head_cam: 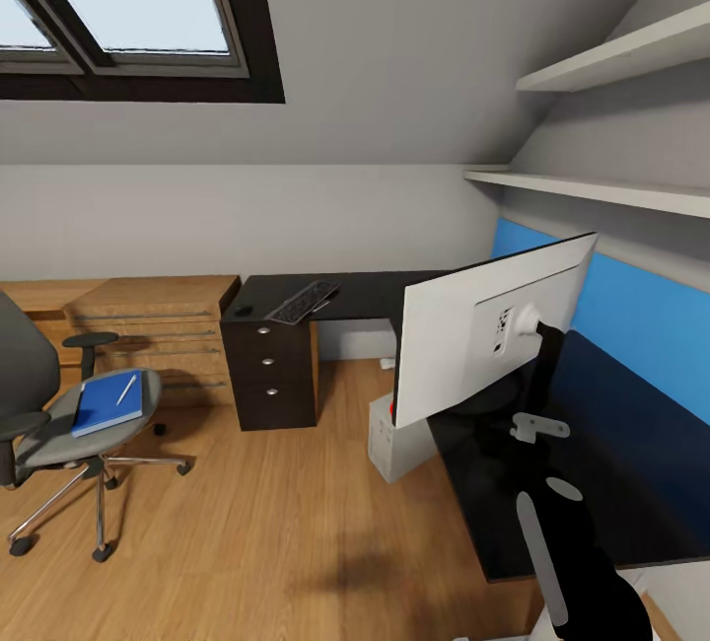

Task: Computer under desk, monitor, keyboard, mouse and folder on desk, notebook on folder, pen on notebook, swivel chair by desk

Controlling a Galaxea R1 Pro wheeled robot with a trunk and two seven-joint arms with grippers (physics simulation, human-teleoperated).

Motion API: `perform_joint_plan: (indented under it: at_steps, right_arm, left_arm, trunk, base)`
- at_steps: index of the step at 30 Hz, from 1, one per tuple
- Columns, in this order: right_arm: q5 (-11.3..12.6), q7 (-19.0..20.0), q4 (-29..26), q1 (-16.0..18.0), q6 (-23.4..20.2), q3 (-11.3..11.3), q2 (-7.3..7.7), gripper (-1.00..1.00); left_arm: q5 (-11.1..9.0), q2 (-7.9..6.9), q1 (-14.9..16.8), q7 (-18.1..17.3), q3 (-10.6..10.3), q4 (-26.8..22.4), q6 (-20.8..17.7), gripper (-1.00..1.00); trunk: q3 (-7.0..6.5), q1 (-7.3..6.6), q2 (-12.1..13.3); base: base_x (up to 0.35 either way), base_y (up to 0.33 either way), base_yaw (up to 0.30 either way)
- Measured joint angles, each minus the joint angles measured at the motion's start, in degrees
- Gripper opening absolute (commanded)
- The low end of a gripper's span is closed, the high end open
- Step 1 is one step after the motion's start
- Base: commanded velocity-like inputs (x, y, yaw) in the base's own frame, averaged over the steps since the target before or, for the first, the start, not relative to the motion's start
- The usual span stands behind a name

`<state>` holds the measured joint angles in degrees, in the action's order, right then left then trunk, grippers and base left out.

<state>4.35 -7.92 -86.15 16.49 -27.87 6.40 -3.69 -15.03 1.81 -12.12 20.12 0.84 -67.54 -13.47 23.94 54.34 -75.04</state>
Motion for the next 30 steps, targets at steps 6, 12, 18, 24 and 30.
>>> perform_joint_plan:
  at_steps: [6,12,18,24,30]
  right_arm:
    - [-0.1,0.0,0.0,0.0,0.0,0.0,0.02,1.00]
    - [-0.1,0.0,0.1,0.0,0.0,0.0,0.02,1.00]
    - [-0.1,0.0,0.1,-0.1,0.0,0.0,0.02,1.00]
    - [0.0,0.1,0.1,-0.2,0.0,0.0,0.01,1.00]
    - [0.0,0.1,0.0,-0.7,0.0,-0.1,-0.05,1.00]
  left_arm:
    - [0.0,0.00,0.0,0.0,-0.1,0.0,0.0,1.00]
    - [0.0,0.00,0.0,0.0,-0.1,0.0,0.0,1.00]
    - [0.0,0.00,0.0,0.0,-0.1,0.0,0.0,1.00]
    - [0.0,0.00,0.0,0.0,-0.1,0.0,0.0,1.00]
    - [-0.1,0.01,0.0,0.0,-0.1,0.0,0.0,1.00]
  trunk:
    - [0.00,0.03,0.0]
    - [0.00,0.03,0.0]
    - [0.00,0.01,0.0]
    - [-0.89,-1.09,2.0]
    - [-1.97,-2.41,4.4]
  base:
    - [-0.152,0.000,0.000]
    - [-0.280,0.000,0.000]
    - [-0.115,0.000,0.000]
    - [-0.020,0.000,0.000]
    - [-0.003,0.000,0.000]
